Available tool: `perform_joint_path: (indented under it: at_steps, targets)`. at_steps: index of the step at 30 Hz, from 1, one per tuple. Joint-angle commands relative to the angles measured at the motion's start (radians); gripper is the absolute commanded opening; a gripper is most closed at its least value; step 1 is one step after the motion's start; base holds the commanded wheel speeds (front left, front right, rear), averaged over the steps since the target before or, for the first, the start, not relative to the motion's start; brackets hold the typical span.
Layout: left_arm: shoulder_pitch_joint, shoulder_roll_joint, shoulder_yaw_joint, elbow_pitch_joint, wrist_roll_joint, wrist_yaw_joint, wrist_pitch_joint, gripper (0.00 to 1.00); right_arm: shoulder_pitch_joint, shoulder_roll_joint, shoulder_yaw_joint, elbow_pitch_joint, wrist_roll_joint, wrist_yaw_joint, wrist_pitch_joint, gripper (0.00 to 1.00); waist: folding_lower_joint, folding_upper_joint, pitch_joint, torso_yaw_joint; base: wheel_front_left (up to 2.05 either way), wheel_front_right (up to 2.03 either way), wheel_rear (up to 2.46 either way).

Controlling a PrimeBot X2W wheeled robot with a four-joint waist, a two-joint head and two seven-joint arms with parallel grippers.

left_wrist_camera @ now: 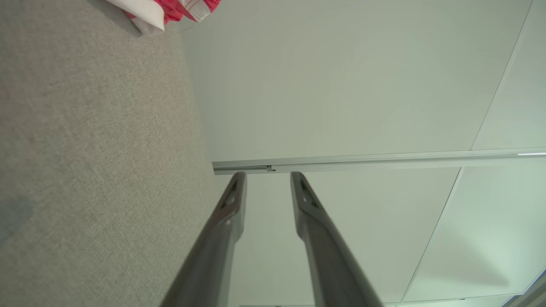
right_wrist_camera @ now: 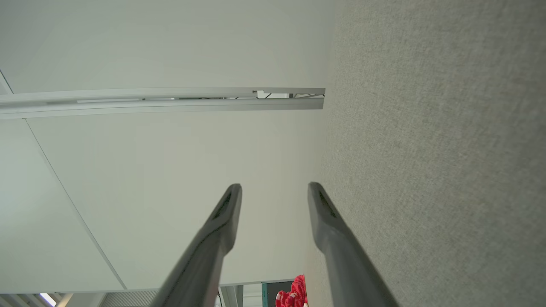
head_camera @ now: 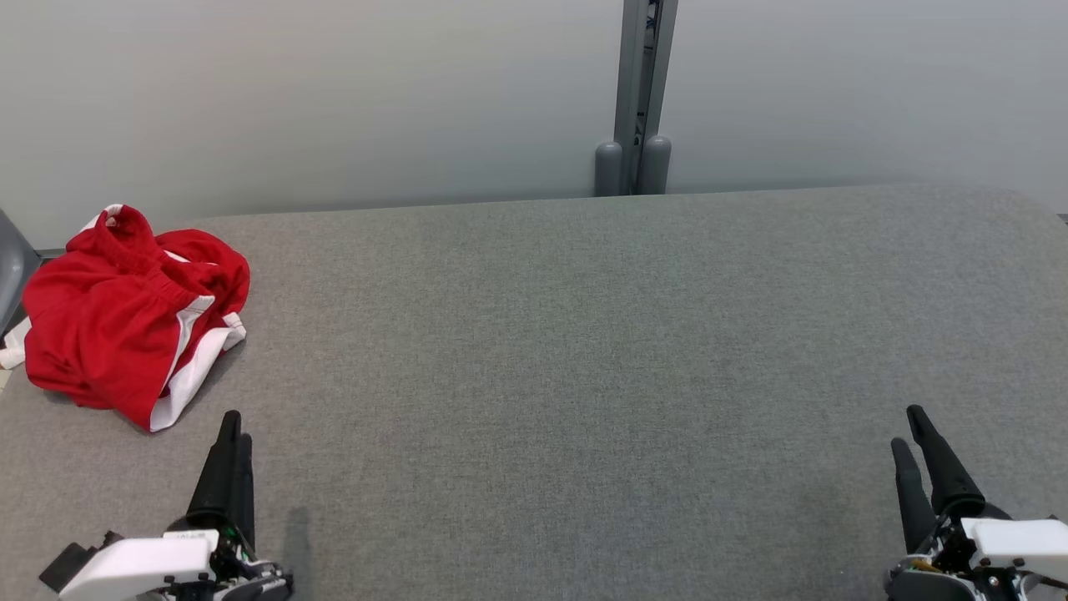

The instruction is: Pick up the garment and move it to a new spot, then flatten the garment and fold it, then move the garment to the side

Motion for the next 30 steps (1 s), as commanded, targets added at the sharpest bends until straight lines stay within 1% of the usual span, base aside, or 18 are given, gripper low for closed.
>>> perform_joint_path:
  at_steps: [1, 9, 14, 19, 26, 27, 30]
  targets:
    - [-0.017, 0.006, -0.003, -0.014, 0.002, 0.0, -0.002, 1.0, -0.014, -0.006, 0.002, -0.012, -0.001, 0.0, -0.004, 1.0, 0.0, 0.0, 0.0, 0.0, 0.0, 0.0, 0.0]
    - [-0.017, 0.008, -0.045, -0.024, 0.033, 0.0, -0.043, 1.0, -0.01, -0.008, 0.025, -0.016, -0.024, 0.0, -0.045, 1.0, 0.0, 0.0, 0.0, 0.0, 0.0, 0.0, 0.0]
    - [-0.018, 0.009, -0.061, -0.032, 0.083, 0.0, -0.067, 1.0, -0.009, -0.01, 0.029, -0.022, -0.065, 0.0, -0.069, 1.0, 0.0, 0.0, 0.001, 0.0, 0.0, 0.0, 0.0]
    - [-0.022, 0.01, -0.075, -0.049, 0.159, 0.015, -0.089, 1.0, -0.008, -0.011, 0.026, -0.037, -0.139, 0.0, -0.092, 1.0, 0.0, 0.0, 0.002, 0.0, 0.0, 0.0, 0.0]
    - [-0.028, 0.012, -0.101, -0.085, 0.306, 0.05, -0.118, 1.0, -0.006, -0.013, 0.029, -0.077, -0.287, 0.001, -0.121, 1.0, 0.0, 0.0, 0.003, 0.0, 0.0, 0.0, 0.0]
    - [-0.028, 0.012, -0.101, -0.085, 0.306, 0.05, -0.118, 1.0, -0.006, -0.013, 0.029, -0.077, -0.287, 0.001, -0.121, 1.0, 0.0, 0.0, 0.003, 0.0, 0.0, 0.0, 0.0]
    - [-0.03, 0.012, -0.112, -0.1, 0.377, 0.065, -0.13, 1.0, -0.005, -0.014, 0.036, -0.097, -0.36, 0.001, -0.133, 1.0, 0.0, 0.0, 0.004, 0.001, 0.0, 0.0, 0.0]
